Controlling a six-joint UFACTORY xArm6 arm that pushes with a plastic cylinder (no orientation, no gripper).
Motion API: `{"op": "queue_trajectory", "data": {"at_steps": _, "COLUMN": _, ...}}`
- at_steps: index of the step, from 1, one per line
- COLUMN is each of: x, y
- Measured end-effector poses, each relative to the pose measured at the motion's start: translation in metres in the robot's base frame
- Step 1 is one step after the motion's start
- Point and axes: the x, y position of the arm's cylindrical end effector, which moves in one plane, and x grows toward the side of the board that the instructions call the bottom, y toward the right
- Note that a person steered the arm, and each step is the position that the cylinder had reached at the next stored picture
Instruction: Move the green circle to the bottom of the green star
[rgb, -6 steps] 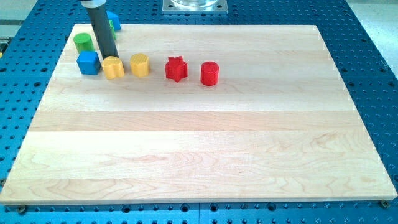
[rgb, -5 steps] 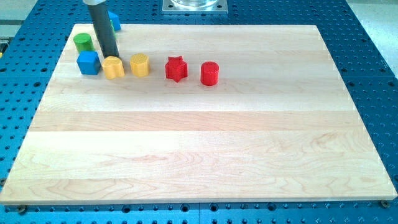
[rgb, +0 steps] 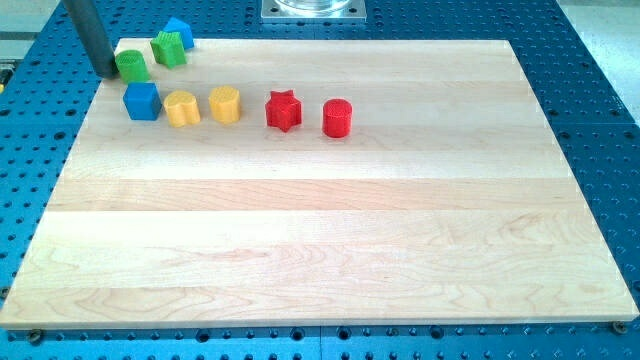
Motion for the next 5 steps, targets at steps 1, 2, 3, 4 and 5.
{"op": "queue_trajectory", "data": {"at_steps": 1, "x": 0.000, "y": 0.011}}
{"op": "queue_trajectory", "data": {"at_steps": 2, "x": 0.000, "y": 0.028}}
{"op": "queue_trajectory", "data": {"at_steps": 3, "x": 0.000, "y": 0.038}}
{"op": "queue_trajectory", "data": {"at_steps": 4, "x": 0.009, "y": 0.022}}
{"op": "queue_trajectory", "data": {"at_steps": 5, "x": 0.056, "y": -0.009}}
